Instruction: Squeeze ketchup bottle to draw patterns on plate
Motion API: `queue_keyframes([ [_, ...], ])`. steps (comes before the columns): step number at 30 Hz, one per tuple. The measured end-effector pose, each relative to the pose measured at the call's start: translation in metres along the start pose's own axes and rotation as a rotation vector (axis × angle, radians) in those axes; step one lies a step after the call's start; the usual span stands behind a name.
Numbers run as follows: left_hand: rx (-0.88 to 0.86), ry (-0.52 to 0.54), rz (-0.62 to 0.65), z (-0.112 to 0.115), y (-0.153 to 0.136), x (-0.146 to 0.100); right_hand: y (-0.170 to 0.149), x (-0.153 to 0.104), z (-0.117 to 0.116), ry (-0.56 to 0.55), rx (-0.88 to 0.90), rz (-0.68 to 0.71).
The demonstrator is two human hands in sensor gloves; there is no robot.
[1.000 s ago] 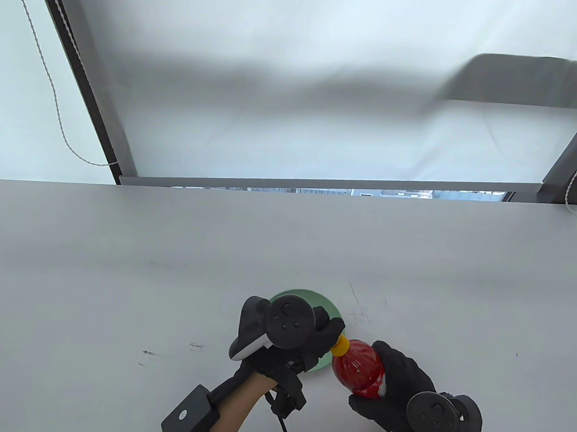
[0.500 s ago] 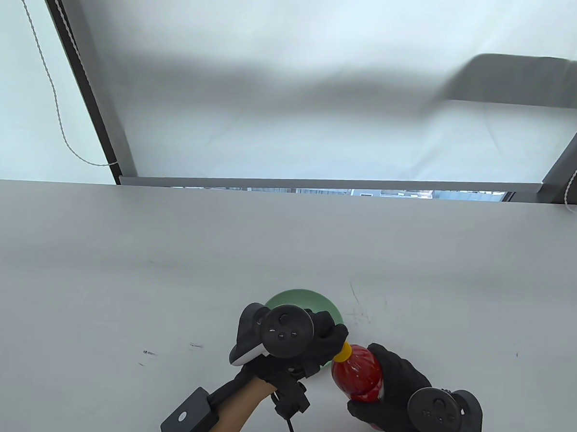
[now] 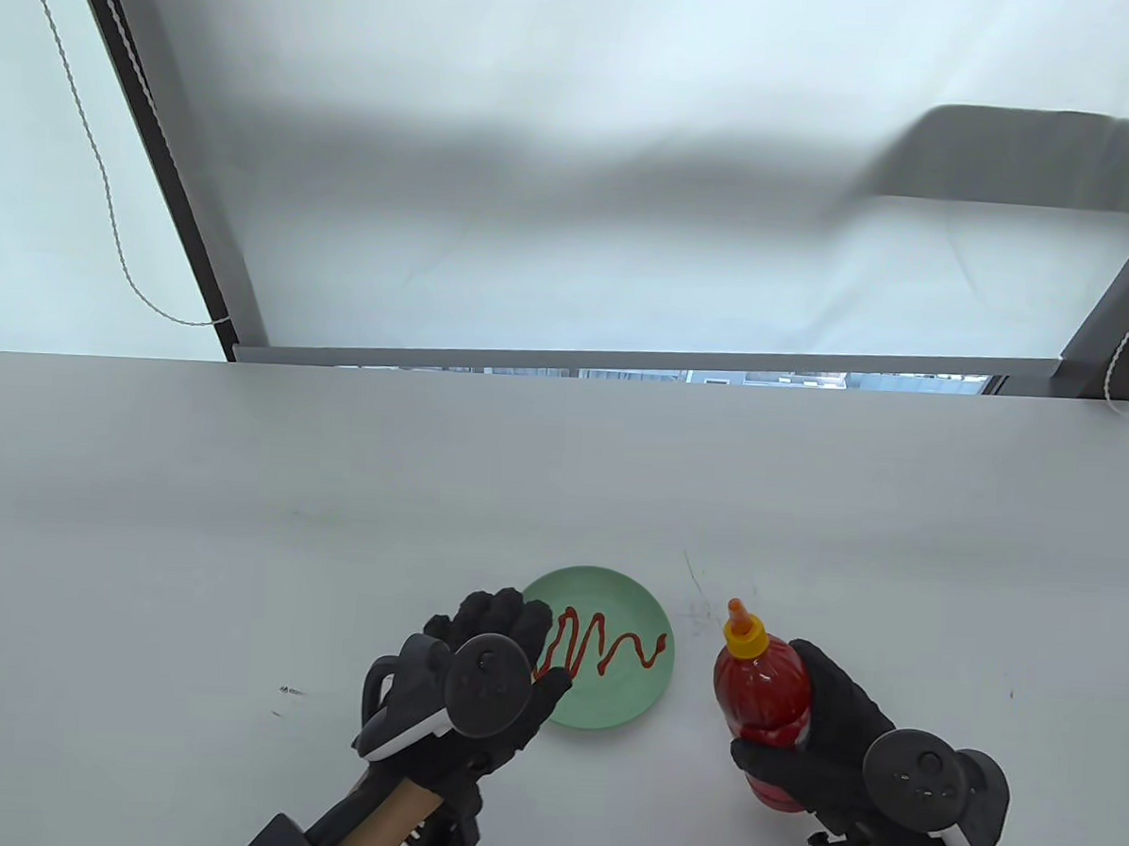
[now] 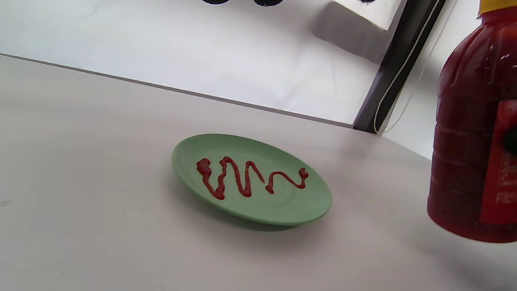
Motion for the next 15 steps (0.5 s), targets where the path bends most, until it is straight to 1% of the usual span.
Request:
queue_keyframes([
  [1,0.046,-0.024,-0.037,0.009,-0.011,-0.003,-0.003,0.0,0.003,-0.012,0.008,-0.014],
  [4,0.115,-0.087,-0.127,0.03,-0.036,-0.009,-0.008,0.001,0.009,-0.04,0.017,-0.039],
  [6,0.116,-0.087,-0.155,0.038,-0.05,-0.008,-0.011,0.001,0.01,-0.063,0.023,-0.06],
  [7,0.085,-0.1,-0.168,0.042,-0.059,-0.005,-0.012,0.002,0.01,-0.066,0.027,-0.07],
  [9,0.037,-0.141,-0.221,0.045,-0.068,-0.002,-0.014,0.004,0.011,-0.069,0.032,-0.087],
  [10,0.049,-0.117,-0.234,0.047,-0.07,-0.003,-0.015,0.005,0.012,-0.072,0.037,-0.1],
  [11,0.057,-0.123,-0.221,0.047,-0.071,-0.002,-0.015,0.006,0.012,-0.077,0.04,-0.107],
  [12,0.058,-0.166,-0.217,0.048,-0.071,-0.001,-0.015,0.006,0.013,-0.079,0.042,-0.117],
  [14,0.054,-0.219,-0.234,0.048,-0.072,0.0,-0.015,0.007,0.013,-0.079,0.064,-0.15],
  [15,0.048,-0.228,-0.232,0.047,-0.072,0.0,-0.014,0.008,0.013,-0.085,0.073,-0.154],
])
Point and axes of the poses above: the tracker on the back of each hand, its own y axis roughly to the thumb side, its own x axis roughly from the wrist to the fingertips, z = x × y, the point moved 1 cm from there along x, roughly from the wrist to the fingertips, and after that the axes turned 3 degrees about -y, right-handed, at the moved point
